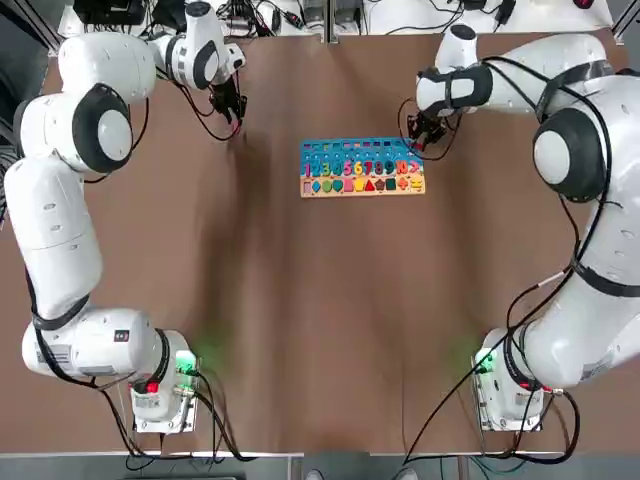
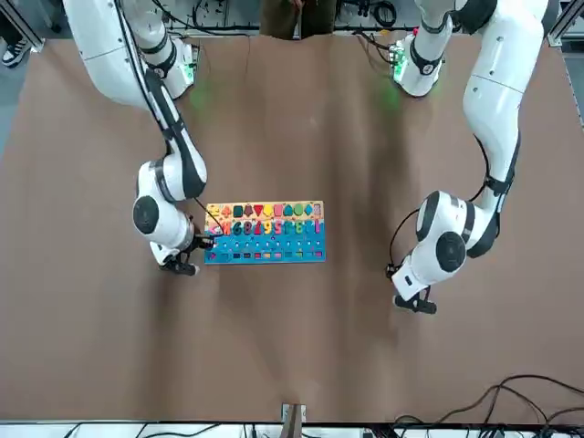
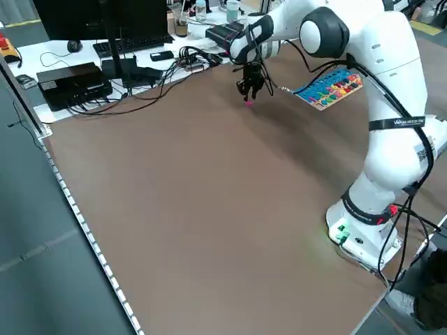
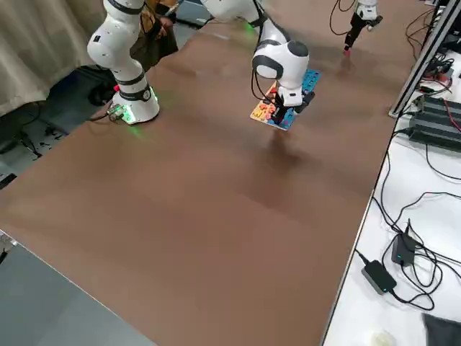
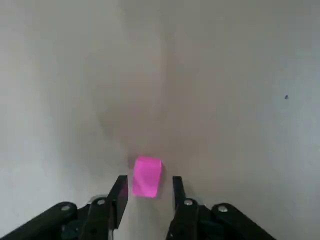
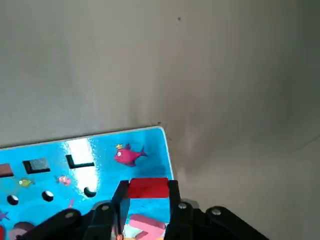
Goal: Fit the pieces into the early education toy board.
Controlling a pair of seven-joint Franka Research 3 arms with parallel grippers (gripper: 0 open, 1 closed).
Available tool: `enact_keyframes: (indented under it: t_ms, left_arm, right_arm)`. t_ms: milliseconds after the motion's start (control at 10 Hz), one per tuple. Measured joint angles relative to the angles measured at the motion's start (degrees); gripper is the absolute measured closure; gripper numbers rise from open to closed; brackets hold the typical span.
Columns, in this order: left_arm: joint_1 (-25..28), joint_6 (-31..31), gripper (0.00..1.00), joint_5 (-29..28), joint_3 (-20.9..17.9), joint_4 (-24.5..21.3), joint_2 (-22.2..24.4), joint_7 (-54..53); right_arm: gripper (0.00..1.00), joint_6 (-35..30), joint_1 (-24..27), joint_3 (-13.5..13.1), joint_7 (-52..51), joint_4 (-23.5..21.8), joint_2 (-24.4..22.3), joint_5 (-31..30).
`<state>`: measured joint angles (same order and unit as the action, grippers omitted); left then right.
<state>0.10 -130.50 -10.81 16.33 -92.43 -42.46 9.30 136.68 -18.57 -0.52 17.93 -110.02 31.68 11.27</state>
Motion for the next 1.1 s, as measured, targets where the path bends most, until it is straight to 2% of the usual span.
enact_keyframes:
  t_ms: [1100]
  left_arm:
    - [0.0, -0.9, 0.57, 0.0, -0.4, -0.7, -0.6, -2.8]
  right_arm:
    - [0.64, 1.2, -1.2, 0.0, 1.4, -0.8, 0.5, 0.0]
